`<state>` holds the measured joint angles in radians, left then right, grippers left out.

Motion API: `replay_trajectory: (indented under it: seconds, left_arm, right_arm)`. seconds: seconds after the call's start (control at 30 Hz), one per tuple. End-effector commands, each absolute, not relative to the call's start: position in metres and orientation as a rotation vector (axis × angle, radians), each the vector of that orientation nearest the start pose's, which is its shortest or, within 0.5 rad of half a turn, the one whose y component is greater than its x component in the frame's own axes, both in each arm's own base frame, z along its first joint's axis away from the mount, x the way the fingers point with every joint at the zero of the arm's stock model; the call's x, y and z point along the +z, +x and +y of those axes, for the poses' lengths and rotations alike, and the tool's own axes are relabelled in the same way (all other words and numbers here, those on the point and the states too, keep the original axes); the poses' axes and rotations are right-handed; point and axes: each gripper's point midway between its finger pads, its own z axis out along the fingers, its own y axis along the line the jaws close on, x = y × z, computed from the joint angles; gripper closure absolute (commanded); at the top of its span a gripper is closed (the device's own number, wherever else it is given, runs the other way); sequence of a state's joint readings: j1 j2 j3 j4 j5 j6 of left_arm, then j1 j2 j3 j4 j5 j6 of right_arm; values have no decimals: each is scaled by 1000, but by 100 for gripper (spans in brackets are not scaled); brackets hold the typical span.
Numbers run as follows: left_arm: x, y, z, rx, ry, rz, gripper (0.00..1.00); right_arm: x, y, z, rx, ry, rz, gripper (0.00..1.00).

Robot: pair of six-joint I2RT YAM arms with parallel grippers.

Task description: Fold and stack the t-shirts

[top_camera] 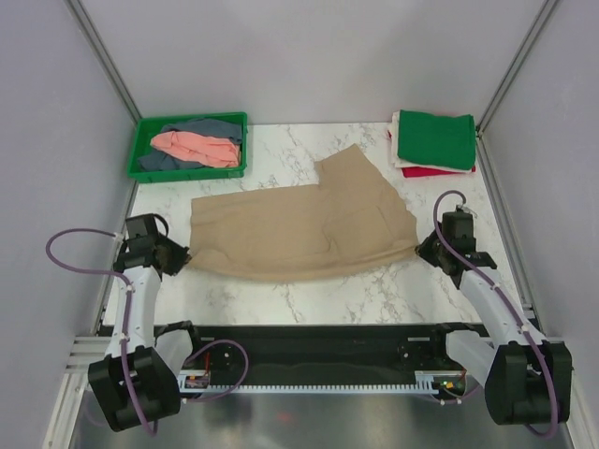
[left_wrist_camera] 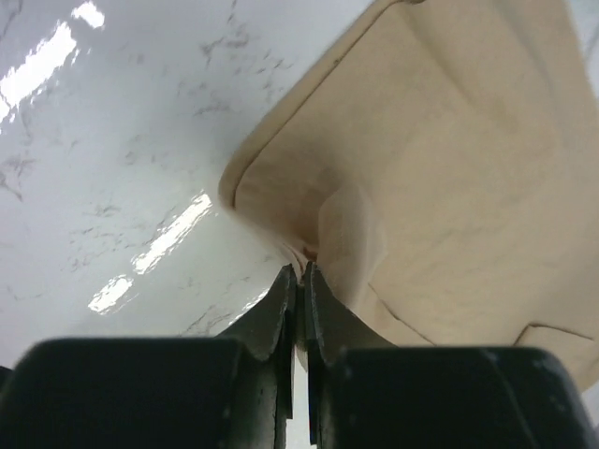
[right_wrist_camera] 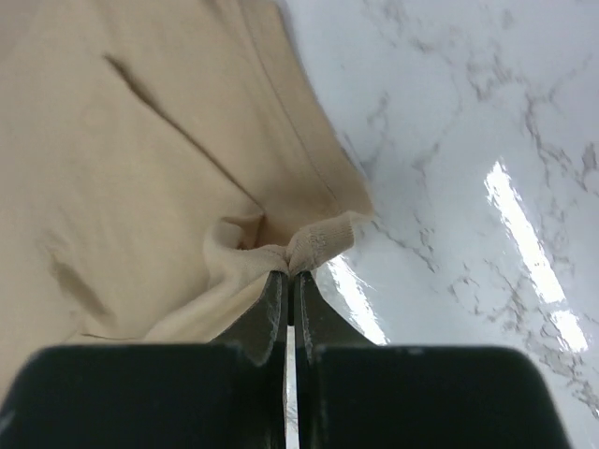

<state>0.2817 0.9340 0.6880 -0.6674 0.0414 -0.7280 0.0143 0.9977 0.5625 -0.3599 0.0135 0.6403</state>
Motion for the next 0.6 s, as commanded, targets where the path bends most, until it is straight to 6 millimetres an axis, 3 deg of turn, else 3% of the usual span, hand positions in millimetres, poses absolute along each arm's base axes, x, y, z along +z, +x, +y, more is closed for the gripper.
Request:
replay_trajectory:
  seconds: [0.0, 0.1, 0.17, 0.27, 0.37, 0.4, 0.47, 0.5, 0.57]
  left_arm:
    - [95, 244, 31, -285, -1224, 2193, 91]
    - [95, 242, 26, -312, -1225, 2192, 87]
    - [96, 239, 26, -307, -1239, 2187, 75]
    - [108, 232, 27, -304, -1293, 2155, 75]
    - [135, 232, 29, -328, -1270, 2048, 73]
    - [141, 228, 31, -307, -1278, 2028, 63]
    - [157, 221, 34, -292, -1277, 1969, 45]
    - [166, 216, 39, -256, -1288, 1942, 30]
    - [181, 212, 43, -244, -1262, 1880, 25]
  right_arm:
    - [76, 273, 15, 261, 840, 2200, 100]
    - [67, 267, 8, 249, 897, 2204, 100]
    - [67, 264, 6, 256, 913, 2191, 100]
    - [68, 258, 7, 268, 914, 2189, 95]
    - [71, 249, 11, 288, 915, 2203, 70]
    - [74, 247, 12, 299, 919, 2202, 43]
    - [76, 238, 13, 303, 927, 2207, 20]
    - [79, 237, 12, 297, 935, 2201, 8]
    - [87, 233, 8, 277, 936, 2178, 6]
